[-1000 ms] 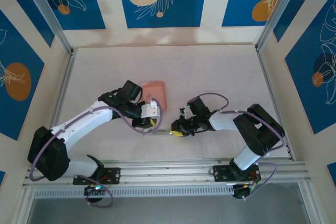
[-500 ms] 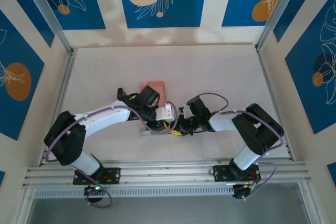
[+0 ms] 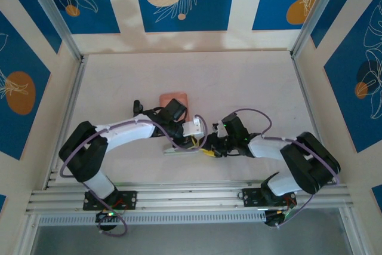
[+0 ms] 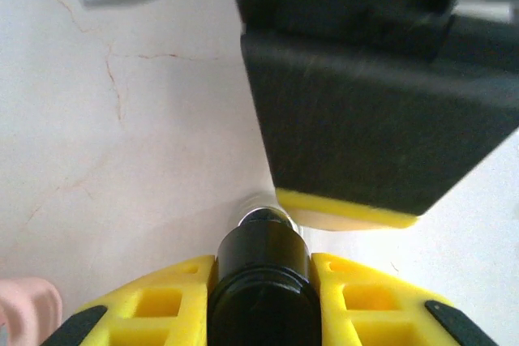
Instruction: Load the staples into the stapler
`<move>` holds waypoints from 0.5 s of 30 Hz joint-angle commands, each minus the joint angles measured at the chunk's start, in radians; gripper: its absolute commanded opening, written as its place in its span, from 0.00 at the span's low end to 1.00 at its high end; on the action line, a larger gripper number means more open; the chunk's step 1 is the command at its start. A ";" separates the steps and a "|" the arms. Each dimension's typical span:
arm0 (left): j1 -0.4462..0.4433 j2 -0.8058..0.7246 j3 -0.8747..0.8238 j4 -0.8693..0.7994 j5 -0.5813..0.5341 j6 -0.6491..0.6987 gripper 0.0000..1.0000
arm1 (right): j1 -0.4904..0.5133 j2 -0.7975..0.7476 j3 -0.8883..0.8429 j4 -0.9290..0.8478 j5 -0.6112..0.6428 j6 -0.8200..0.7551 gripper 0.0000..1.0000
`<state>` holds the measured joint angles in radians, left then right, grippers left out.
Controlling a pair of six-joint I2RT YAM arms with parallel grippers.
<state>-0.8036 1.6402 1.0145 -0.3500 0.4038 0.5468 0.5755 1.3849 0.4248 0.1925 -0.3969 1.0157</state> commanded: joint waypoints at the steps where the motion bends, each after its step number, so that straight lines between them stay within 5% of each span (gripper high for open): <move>1: -0.024 0.055 0.028 0.025 -0.021 -0.004 0.12 | -0.034 -0.076 -0.014 -0.157 0.045 -0.039 0.48; 15: -0.071 0.204 0.114 -0.050 -0.111 -0.006 0.11 | -0.090 -0.205 -0.042 -0.281 0.079 -0.080 0.48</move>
<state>-0.8589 1.7855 1.1271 -0.3740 0.3202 0.5316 0.4923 1.1984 0.3969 -0.0463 -0.3199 0.9592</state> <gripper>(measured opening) 0.276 0.483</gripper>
